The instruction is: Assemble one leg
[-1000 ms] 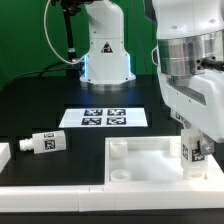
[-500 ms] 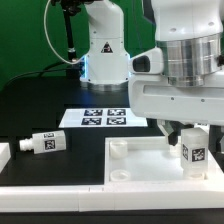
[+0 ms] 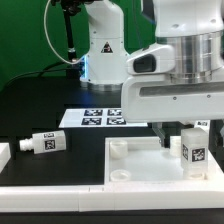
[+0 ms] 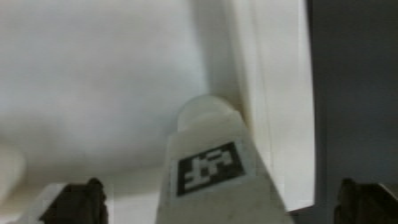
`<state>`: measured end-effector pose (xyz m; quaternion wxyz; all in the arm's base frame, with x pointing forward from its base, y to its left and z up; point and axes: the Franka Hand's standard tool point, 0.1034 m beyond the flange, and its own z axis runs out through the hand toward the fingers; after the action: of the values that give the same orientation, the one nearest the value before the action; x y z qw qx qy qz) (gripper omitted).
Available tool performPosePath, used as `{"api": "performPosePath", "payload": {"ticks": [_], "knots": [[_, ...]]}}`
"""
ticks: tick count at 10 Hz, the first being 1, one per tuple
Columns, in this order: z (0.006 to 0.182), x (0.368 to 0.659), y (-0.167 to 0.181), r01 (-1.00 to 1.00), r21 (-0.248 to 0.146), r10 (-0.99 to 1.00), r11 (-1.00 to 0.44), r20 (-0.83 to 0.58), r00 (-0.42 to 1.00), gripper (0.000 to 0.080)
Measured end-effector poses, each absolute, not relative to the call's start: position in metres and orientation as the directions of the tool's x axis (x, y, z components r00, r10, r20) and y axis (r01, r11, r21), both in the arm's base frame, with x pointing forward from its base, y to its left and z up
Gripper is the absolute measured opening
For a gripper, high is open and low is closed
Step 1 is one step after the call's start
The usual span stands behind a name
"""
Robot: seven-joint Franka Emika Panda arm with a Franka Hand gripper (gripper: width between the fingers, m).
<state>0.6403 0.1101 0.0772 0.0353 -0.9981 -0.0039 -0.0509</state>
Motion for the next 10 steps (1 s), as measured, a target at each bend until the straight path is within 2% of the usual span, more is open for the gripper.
{"api": "performPosePath", "payload": {"ticks": [3, 4, 5, 6, 7, 8, 10], "knots": [[0.0755, 0.6406, 0.1098, -0.024, -0.075, -0.033, -0.997, 0.124, 0.992, 0.0619], [0.0751, 0.6405, 0.1098, -0.056, -0.079, -0.065, -0.995, 0.121, 0.991, 0.0440], [0.0748, 0.6403, 0.1100, -0.133, -0.089, -0.143, -0.987, 0.114, 0.983, 0.0440], [0.0746, 0.6403, 0.1098, -0.190, -0.096, -0.200, -0.977, 0.108, 0.974, 0.0282], [0.0745, 0.6402, 0.1098, -0.232, -0.100, -0.242, -0.968, 0.104, 0.965, 0.0284], [0.0741, 0.6397, 0.1098, -0.392, -0.110, -0.401, -0.913, 0.079, 0.913, 0.0284], [0.0732, 0.6413, 0.1079, -0.698, -0.118, -0.704, -0.707, 0.014, 0.710, 0.0284]]}}
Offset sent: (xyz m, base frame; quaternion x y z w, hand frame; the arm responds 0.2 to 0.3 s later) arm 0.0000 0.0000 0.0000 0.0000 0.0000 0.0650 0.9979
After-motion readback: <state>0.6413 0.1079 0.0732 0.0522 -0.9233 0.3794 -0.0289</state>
